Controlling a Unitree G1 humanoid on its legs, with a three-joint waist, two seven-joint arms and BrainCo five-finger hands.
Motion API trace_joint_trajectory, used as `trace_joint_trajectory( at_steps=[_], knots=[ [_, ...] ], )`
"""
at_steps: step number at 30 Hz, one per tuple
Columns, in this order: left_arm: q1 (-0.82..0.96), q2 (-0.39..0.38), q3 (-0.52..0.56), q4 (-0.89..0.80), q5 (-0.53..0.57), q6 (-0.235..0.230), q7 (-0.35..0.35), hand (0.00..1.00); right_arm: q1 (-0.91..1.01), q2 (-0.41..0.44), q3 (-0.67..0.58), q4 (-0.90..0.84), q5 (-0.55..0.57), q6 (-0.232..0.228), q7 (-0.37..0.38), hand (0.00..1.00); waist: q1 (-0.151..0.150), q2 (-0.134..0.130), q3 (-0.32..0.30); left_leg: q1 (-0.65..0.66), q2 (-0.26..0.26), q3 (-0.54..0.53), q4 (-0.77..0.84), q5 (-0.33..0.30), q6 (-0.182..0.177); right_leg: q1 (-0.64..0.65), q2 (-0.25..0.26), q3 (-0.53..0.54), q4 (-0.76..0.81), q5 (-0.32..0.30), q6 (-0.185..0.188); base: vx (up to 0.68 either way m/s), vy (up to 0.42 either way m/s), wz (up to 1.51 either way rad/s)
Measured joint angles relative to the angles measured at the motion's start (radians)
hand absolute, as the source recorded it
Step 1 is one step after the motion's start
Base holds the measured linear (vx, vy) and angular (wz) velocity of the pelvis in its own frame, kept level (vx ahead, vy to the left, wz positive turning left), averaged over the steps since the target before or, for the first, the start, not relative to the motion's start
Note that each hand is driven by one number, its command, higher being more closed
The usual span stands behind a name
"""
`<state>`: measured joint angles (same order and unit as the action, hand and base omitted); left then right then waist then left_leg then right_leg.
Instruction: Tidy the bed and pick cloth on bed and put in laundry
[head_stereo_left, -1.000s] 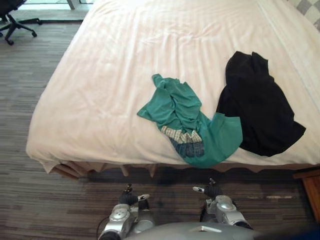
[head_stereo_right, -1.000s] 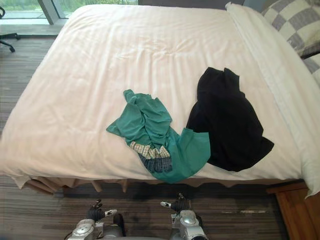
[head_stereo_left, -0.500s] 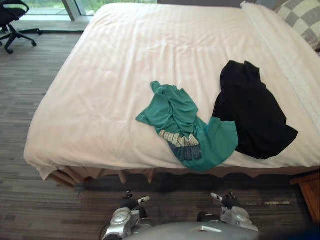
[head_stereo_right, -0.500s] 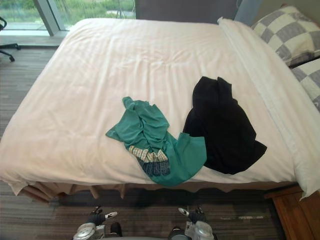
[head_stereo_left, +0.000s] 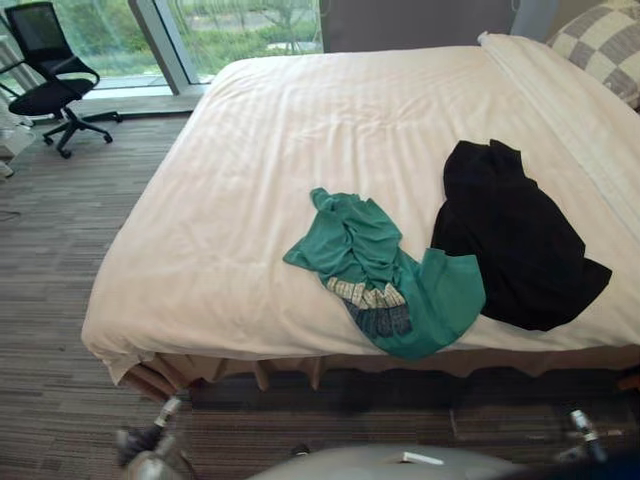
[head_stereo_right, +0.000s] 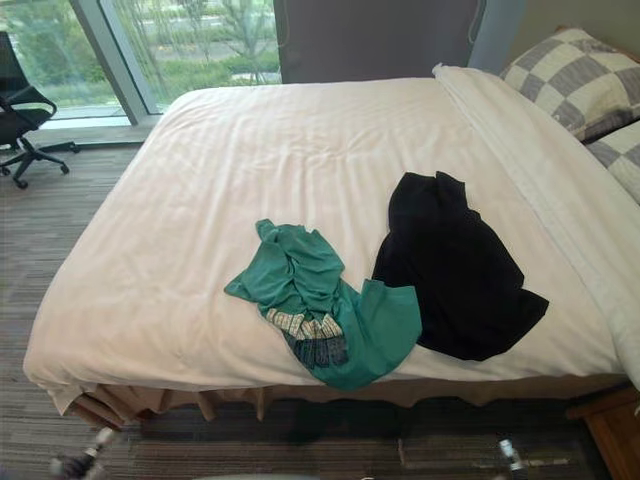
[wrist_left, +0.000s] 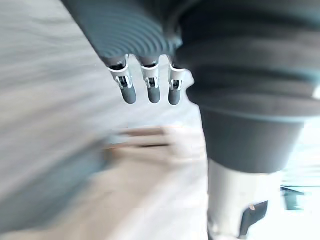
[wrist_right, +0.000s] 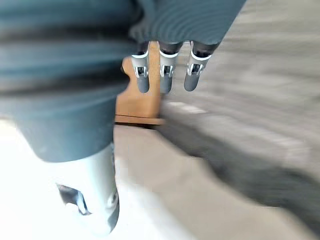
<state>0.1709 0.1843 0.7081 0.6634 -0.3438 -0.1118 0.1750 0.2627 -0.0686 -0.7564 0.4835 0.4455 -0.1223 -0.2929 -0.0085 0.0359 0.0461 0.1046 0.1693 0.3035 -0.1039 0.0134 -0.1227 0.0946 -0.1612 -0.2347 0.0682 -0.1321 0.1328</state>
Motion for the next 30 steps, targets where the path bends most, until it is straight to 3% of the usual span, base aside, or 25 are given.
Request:
trace_joint_trajectory(
  at_steps=[5,9,14,17,22,24,26,28,30],
  knots=[
    [-0.012,0.081,-0.047,-0.274,0.004,-0.06,0.053,0.0,-0.071,-0.057,-0.02,-0.149,-0.059,-0.019,-0.034,0.0,-0.003,-0.027,-0.026,-0.009,-0.005,-0.013,0.006,0.002,-0.004,-0.002,-0.001,0.003,0.002,-0.011,0.005,0.15,0.0,0.07],
    [-0.057,0.102,-0.115,-0.388,0.044,-0.083,0.074,0.0,-0.153,-0.155,-0.01,-0.152,-0.167,-0.026,-0.031,0.0,-0.015,-0.03,-0.027,-0.007,-0.006,-0.015,0.007,0.002,-0.003,0.0,-0.001,0.015,0.002,-0.011,0.004,0.16,0.003,0.07],
    [-0.075,0.11,-0.219,-0.497,0.15,-0.101,0.074,0.0,-0.2,-0.255,0.065,-0.191,-0.296,-0.025,-0.009,0.0,-0.032,-0.019,-0.02,-0.009,-0.006,-0.014,0.028,-0.006,0.008,0.004,-0.002,0.03,0.005,-0.011,0.004,0.11,-0.016,0.0],
    [-0.071,0.11,-0.344,-0.547,0.209,-0.101,0.06,0.0,-0.206,-0.342,0.144,-0.258,-0.413,-0.023,0.019,0.0,-0.045,-0.004,-0.008,-0.01,-0.003,-0.014,0.06,-0.013,0.02,0.011,-0.004,0.032,0.021,-0.011,0.004,0.09,-0.036,0.0],
    [-0.069,0.136,-0.418,-0.63,0.253,-0.101,-0.013,0.0,-0.23,-0.514,0.266,-0.346,-0.594,-0.015,0.079,0.0,-0.062,0.02,0.024,-0.019,0.009,-0.011,0.094,-0.027,0.016,-0.01,0.0,0.064,0.052,-0.011,0.004,0.08,-0.041,-0.12],
    [-0.086,0.241,-0.424,-0.645,0.283,-0.1,-0.045,0.0,-0.257,-0.58,0.304,-0.359,-0.622,-0.015,0.098,0.0,-0.08,0.047,0.042,-0.02,0.023,-0.008,0.098,-0.028,0.016,-0.056,0.008,0.082,0.119,-0.011,0.004,0.05,-0.013,-0.14],
    [-0.229,0.514,-0.451,-0.494,0.245,-0.121,-0.067,0.0,-0.302,-0.655,0.393,-0.371,-0.624,-0.019,0.144,0.0,-0.085,0.053,0.048,-0.029,0.024,0.021,0.111,-0.028,0.016,-0.091,0.008,0.116,0.136,-0.011,0.004,0.06,0.001,-0.34],
    [-0.329,0.597,-0.478,-0.412,0.25,-0.121,-0.066,0.0,-0.349,-0.654,0.457,-0.386,-0.626,-0.027,0.162,0.0,-0.091,0.057,0.047,-0.04,0.02,0.047,0.112,-0.028,0.016,-0.114,0.006,0.141,0.139,-0.01,0.005,0.1,0.004,-0.36],
    [-0.362,0.587,-0.503,-0.446,0.292,-0.123,-0.067,0.0,-0.357,-0.656,0.466,-0.41,-0.628,-0.045,0.164,0.0,-0.1,0.079,0.054,-0.054,0.026,0.049,0.117,-0.027,0.017,-0.177,0.007,0.145,0.218,-0.01,0.005,0.09,-0.03,-0.37]
  ],
)
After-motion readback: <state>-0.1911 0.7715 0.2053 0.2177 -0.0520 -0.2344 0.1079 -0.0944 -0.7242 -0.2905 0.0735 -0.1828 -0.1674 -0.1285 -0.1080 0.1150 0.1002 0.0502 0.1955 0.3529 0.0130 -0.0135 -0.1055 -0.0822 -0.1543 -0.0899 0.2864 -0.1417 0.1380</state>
